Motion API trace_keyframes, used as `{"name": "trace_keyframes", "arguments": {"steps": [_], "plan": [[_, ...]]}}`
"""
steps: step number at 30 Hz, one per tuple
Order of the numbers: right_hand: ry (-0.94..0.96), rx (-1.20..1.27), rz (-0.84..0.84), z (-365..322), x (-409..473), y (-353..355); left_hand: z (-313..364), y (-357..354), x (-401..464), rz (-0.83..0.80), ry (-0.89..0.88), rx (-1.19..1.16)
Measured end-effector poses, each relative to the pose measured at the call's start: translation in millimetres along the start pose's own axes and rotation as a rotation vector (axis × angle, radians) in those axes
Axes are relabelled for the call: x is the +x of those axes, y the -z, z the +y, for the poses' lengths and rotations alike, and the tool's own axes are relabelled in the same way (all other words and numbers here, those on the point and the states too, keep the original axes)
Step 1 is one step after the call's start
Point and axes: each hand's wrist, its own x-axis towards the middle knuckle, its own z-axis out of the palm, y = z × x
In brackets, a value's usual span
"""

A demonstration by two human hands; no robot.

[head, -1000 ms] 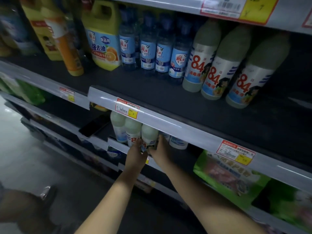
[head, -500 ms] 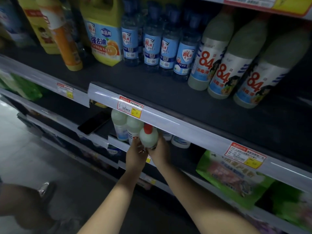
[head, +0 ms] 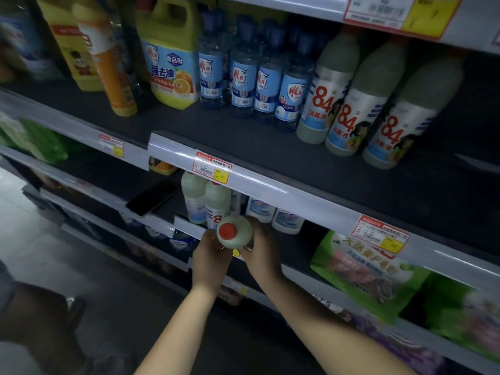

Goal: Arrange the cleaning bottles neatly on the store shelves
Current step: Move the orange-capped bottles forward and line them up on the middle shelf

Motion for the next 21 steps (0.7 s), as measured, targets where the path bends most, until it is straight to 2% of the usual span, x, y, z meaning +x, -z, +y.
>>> {"name": "trace_keyframes", "arguments": {"steps": [5,11,13,17,21], "plan": [[-0.013,0.062,0.019,-18.0,-11.9,23.7,19.9,7.7,-10.4,-0.043,0.02,-0.078],[-0.012,0.11,0.072,-48.6,-23.2,56.5,58.8,26.8,-35.8,-0.032,-0.231,0.132],[-0.07,0.105,0.069,-61.2,-25.3,68.9,74.7,33.6,-43.0,-0.05,-0.249,0.117],[0.051,0.118,0.156,-84.6,-31.7,95.2,106.4,44.5,-56.5,-0.09,-0.387,0.086],[0.059,0.166,0.175,-107.7,-34.4,125.0,135.2,51.3,-62.2,-0.067,-0.504,0.07]]}}
